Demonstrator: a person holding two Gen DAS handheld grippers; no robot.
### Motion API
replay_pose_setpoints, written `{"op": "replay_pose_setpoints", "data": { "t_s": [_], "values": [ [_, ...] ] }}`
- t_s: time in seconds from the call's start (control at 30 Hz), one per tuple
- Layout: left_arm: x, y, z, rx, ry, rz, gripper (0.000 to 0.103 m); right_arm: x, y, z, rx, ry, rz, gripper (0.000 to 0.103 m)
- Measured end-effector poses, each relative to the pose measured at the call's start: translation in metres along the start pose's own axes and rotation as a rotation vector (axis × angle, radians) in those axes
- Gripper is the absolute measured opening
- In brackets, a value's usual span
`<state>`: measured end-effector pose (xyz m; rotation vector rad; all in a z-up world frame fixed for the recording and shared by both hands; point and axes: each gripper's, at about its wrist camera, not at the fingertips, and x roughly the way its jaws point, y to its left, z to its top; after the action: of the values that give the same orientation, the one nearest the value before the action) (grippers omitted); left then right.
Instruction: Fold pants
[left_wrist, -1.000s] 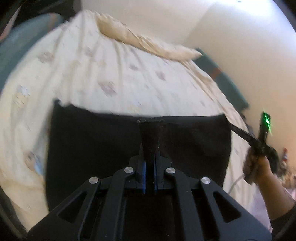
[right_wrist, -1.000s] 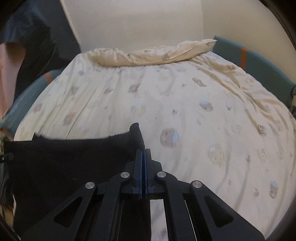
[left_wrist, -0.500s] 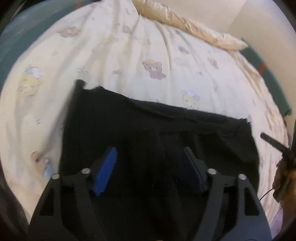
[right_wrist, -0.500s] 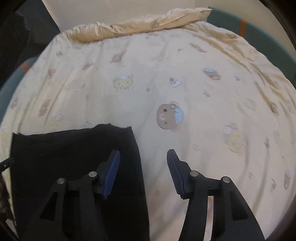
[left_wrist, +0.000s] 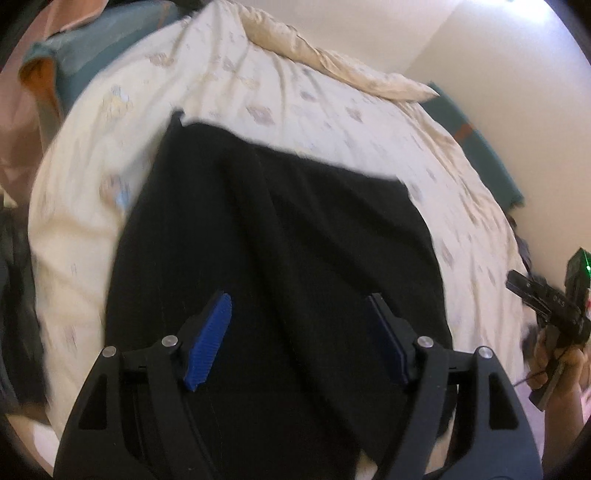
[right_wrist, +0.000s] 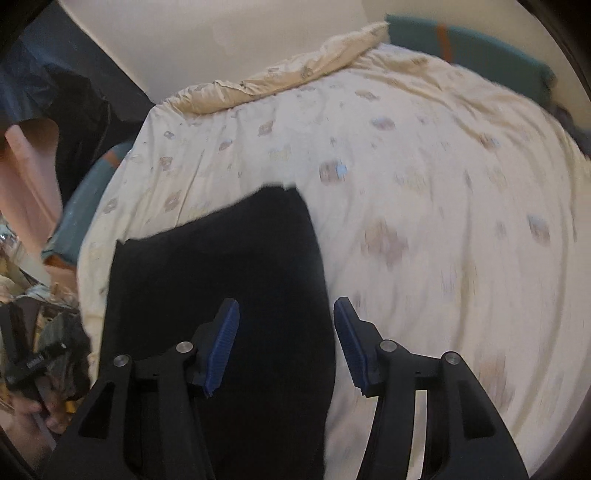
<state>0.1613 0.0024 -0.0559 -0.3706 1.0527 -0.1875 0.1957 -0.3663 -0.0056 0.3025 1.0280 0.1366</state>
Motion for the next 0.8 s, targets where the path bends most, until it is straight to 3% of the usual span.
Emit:
{"op": "replay_pose_setpoints", "data": {
  "t_s": [0.13, 0.3, 0.47, 0.7, 0.73, 0.8],
  "values": [
    [0.007, -0.021, -0.063, 0.021, 0.095, -0.048, 0.071, -0.016, -0.006, -0.067, 0.082, 0.051, -0.012, 0.056],
    [0.019, -0.048, -0.113, 0.060, 0.180, -0.072, 0.071, -0.010, -0.018, -0.129, 0.157, 0.130, -0.020, 0.056],
    [0.025, -0.068, -0.137, 0.085, 0.182, -0.055, 0.071, -0.006, -0.022, -0.160, 0.150, 0.173, -0.021, 0.056],
    [0.022, -0.070, -0.158, 0.016, 0.147, -0.105, 0.069, -0.017, -0.029, -0.181, 0.120, 0.183, -0.028, 0.056],
    [0.021, -0.072, -0.163, 0.026, 0.152, -0.137, 0.069, -0.018, -0.033, -0.183, 0.123, 0.183, -0.027, 0.055],
    [0.019, -0.082, -0.169, 0.078, 0.153, -0.129, 0.069, -0.022, -0.040, -0.188, 0.131, 0.182, -0.010, 0.047]
  ]
}}
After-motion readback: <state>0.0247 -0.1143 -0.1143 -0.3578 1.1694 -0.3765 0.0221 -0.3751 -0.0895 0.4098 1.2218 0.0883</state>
